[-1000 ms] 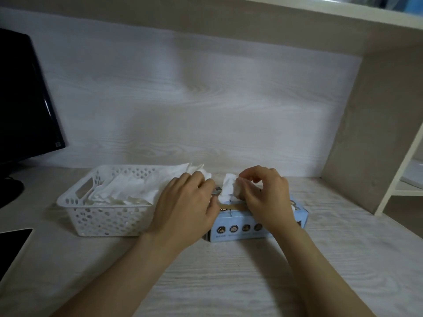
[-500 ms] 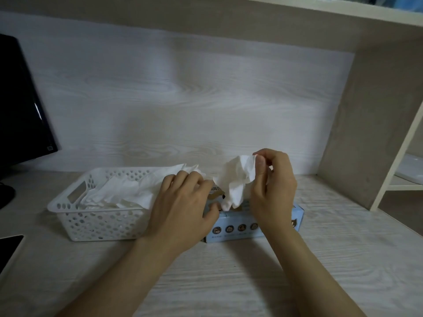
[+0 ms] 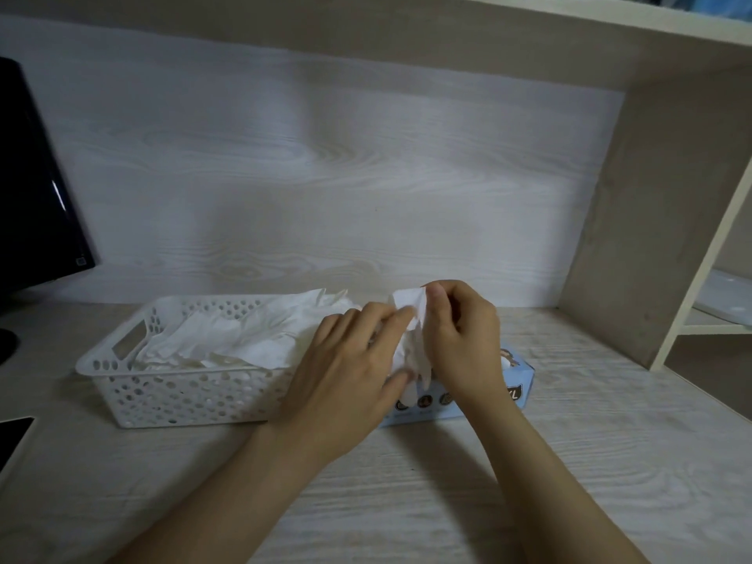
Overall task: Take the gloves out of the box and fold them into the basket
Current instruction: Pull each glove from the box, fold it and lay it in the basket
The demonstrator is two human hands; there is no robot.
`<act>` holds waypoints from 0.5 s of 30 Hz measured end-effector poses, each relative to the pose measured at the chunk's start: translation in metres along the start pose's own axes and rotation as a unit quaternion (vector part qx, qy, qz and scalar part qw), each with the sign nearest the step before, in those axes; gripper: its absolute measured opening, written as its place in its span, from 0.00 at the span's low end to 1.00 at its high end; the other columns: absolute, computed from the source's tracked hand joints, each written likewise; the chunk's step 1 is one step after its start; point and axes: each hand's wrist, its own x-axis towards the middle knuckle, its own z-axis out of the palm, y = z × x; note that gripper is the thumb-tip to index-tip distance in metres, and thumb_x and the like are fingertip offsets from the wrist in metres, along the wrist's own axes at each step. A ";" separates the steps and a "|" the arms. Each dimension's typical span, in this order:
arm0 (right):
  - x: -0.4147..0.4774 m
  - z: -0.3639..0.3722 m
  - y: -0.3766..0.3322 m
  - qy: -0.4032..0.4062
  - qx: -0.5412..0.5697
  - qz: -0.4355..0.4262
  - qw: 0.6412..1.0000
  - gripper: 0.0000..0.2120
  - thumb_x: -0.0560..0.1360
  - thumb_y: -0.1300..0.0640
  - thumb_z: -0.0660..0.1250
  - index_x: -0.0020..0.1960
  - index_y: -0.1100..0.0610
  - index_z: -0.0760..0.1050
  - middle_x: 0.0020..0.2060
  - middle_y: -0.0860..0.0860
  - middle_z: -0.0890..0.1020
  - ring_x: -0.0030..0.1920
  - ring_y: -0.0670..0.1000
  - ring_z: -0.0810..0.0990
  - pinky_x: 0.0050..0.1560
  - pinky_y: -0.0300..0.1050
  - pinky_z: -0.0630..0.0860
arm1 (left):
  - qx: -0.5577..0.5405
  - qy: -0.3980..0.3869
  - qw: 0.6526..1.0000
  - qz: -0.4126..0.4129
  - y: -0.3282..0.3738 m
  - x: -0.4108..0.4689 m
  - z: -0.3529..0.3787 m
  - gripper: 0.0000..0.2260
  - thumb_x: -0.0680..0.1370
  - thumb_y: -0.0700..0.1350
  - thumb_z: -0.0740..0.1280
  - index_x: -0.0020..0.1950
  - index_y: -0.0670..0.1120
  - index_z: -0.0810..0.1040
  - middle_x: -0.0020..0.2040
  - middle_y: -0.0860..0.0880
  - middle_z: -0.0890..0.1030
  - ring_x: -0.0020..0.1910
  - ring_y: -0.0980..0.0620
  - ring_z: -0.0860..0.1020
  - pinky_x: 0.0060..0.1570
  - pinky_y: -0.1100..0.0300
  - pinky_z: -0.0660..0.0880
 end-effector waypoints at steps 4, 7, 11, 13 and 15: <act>0.002 -0.004 0.002 -0.010 0.056 0.031 0.998 0.15 0.87 0.55 0.62 0.47 0.57 0.82 0.34 0.48 0.82 0.35 0.48 0.78 0.39 0.44 0.77 | -0.066 0.034 0.997 -0.015 0.006 0.002 0.004 0.23 0.76 0.43 0.76 0.68 0.48 0.73 0.56 0.53 0.81 0.53 0.53 0.80 0.57 0.56 0.77; 0.002 -0.004 0.002 0.004 0.080 0.057 0.995 0.12 0.87 0.54 0.63 0.51 0.54 0.84 0.42 0.50 0.87 0.44 0.52 0.85 0.47 0.52 0.83 | -0.031 0.024 0.999 -0.018 0.003 0.002 0.009 0.25 0.72 0.35 0.77 0.65 0.49 0.75 0.53 0.54 0.82 0.50 0.53 0.80 0.56 0.56 0.76; 0.005 -0.006 0.003 0.093 0.094 0.084 0.988 0.11 0.86 0.53 0.62 0.54 0.54 0.82 0.45 0.49 0.87 0.48 0.49 0.86 0.50 0.53 0.84 | 0.081 -0.022 0.997 0.003 -0.002 -0.001 0.011 0.30 0.64 0.34 0.73 0.65 0.51 0.79 0.50 0.54 0.78 0.50 0.49 0.76 0.55 0.53 0.72; 0.007 -0.008 0.000 0.141 0.106 0.093 0.980 0.11 0.87 0.53 0.61 0.53 0.52 0.80 0.45 0.49 0.86 0.46 0.46 0.84 0.48 0.48 0.82 | 0.117 -0.041 0.992 0.004 0.000 -0.001 0.011 0.28 0.64 0.36 0.73 0.63 0.50 0.80 0.48 0.52 0.76 0.49 0.47 0.74 0.55 0.50 0.70; 0.008 -0.011 -0.005 0.180 0.111 0.081 0.974 0.11 0.88 0.53 0.58 0.51 0.49 0.77 0.45 0.47 0.83 0.44 0.44 0.82 0.46 0.46 0.80 | 0.144 -0.063 0.988 0.012 0.003 -0.001 0.010 0.17 0.68 0.41 0.71 0.56 0.50 0.82 0.49 0.51 0.76 0.50 0.46 0.73 0.56 0.49 0.69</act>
